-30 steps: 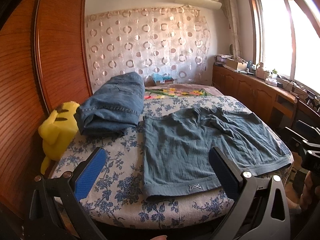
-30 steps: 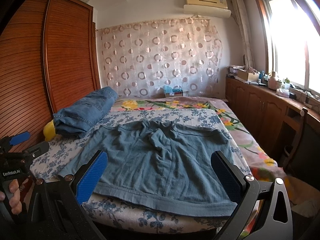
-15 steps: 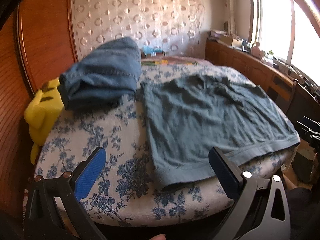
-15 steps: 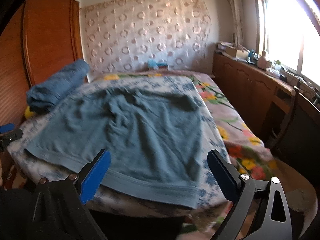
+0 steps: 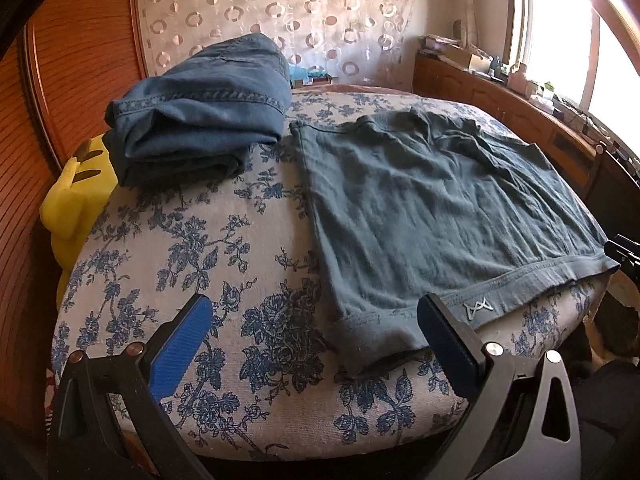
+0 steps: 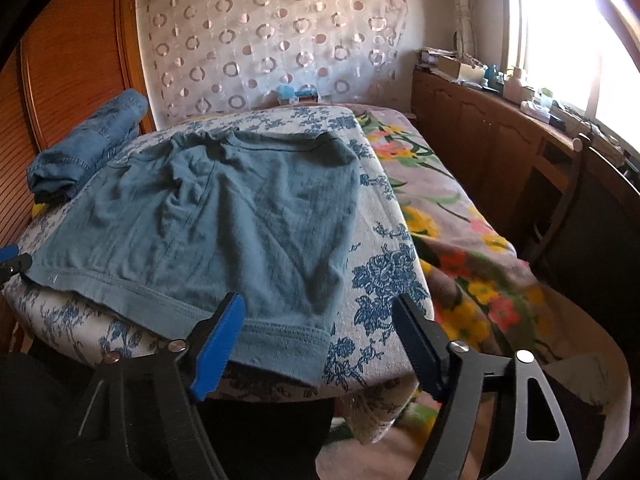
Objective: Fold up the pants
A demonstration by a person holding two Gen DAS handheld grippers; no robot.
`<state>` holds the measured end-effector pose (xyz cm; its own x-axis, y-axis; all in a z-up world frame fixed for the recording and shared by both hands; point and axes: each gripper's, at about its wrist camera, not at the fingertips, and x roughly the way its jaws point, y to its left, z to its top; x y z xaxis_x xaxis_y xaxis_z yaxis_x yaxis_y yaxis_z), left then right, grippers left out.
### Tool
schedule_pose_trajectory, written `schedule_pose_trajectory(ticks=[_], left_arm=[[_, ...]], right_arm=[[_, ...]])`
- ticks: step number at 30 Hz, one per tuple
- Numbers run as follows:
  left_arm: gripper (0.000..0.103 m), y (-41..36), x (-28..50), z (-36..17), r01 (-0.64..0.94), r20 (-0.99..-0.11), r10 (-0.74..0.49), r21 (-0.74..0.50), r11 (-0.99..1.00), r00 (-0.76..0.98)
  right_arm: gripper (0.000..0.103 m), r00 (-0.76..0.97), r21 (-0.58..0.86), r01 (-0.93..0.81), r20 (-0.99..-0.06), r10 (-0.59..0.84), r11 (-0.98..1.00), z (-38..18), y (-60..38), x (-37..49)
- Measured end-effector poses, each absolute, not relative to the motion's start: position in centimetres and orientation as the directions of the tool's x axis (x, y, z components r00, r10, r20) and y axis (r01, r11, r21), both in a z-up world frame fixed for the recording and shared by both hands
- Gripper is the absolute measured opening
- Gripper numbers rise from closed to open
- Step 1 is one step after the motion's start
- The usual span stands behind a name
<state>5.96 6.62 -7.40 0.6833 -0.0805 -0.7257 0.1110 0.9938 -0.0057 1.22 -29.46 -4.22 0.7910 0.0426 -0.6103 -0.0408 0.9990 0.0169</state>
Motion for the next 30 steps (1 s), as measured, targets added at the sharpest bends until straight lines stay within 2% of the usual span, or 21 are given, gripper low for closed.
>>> schedule_pose_trajectory(ticks=[4, 7, 12, 14, 16, 18, 20, 22, 25, 30], left_arm=[[0.099, 7.3, 5.9, -7.8, 0.111, -0.738, -0.099, -0.032, 0.993, 0.668], [0.093, 7.8, 5.7, -8.1, 0.124, -0.744, -0.125, -0.058, 0.991, 0.656], [0.082, 7.7, 5.5, -8.5, 0.153, -0.751, -0.156, -0.075, 0.985, 0.642], [0.079, 7.6, 5.3, -8.6, 0.159, -0.752, -0.158, -0.072, 0.985, 0.640], [0.070, 7.5, 5.2, -8.6, 0.169, -0.748, -0.167, -0.075, 0.983, 0.642], [0.061, 7.4, 5.1, -8.5, 0.184, -0.743, -0.182, -0.080, 0.980, 0.644], [0.052, 7.3, 5.0, -8.5, 0.200, -0.739, -0.201, -0.090, 0.976, 0.644], [0.033, 7.1, 4.9, -8.4, 0.233, -0.737, -0.241, -0.116, 0.966, 0.632], [0.024, 6.6, 4.9, -8.2, 0.257, -0.738, -0.248, -0.104, 0.961, 0.628], [0.018, 6.4, 5.1, -7.4, 0.265, -0.718, -0.262, -0.112, 0.958, 0.644]], right_arm=[[0.061, 0.773, 0.036, -0.055, -0.631, 0.065, 0.998, -5.1, -30.2, 2.4], [0.055, 0.763, 0.041, -0.070, -0.642, 0.081, 0.997, -5.0, -30.8, 2.5], [0.036, 0.750, 0.057, -0.101, -0.651, 0.114, 0.993, -4.7, -31.1, 2.5], [0.032, 0.747, 0.061, -0.109, -0.653, 0.123, 0.992, -4.7, -31.1, 3.0], [0.029, 0.746, 0.067, -0.112, -0.653, 0.128, 0.991, -4.7, -31.4, 3.2], [0.015, 0.748, 0.067, -0.096, -0.653, 0.117, 0.993, -4.6, -31.6, 3.2], [0.013, 0.748, 0.081, -0.097, -0.652, 0.127, 0.992, -4.6, -32.1, 3.4], [0.011, 0.750, 0.097, -0.115, -0.644, 0.151, 0.989, -4.5, -32.3, 3.5], [0.009, 0.757, 0.115, -0.131, -0.629, 0.174, 0.985, -4.2, -32.6, 3.4], [0.007, 0.796, 0.122, -0.144, -0.575, 0.188, 0.982, -2.7, -32.7, 3.4]])
